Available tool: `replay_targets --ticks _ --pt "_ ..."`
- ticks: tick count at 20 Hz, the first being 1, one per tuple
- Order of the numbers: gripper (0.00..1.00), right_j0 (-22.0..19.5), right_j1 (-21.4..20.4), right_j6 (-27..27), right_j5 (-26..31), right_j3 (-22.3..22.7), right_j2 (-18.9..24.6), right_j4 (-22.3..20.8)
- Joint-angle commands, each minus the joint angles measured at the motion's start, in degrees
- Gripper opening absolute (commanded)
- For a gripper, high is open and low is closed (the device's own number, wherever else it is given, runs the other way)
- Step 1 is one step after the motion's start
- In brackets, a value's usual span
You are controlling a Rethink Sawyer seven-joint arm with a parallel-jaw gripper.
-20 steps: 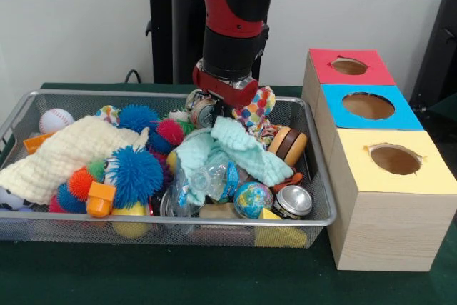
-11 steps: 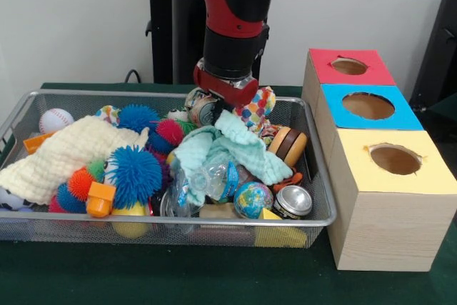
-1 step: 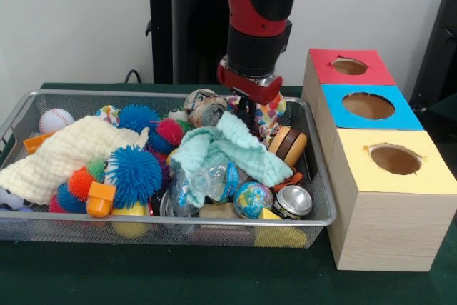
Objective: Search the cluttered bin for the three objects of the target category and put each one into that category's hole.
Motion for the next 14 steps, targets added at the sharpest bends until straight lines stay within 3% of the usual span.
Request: replay_targets --ticks 1,9,14 --pt "0.00 3.36 0.89 19.45 6.33 -1.10 1.75 5.91" --pt "0.00 6.53 4.68 20.21 3.81 -4.19 1.95 8.43" --pt "0.00 6.20 6.59 17.04 3.10 -7.91 1.25 6.53"
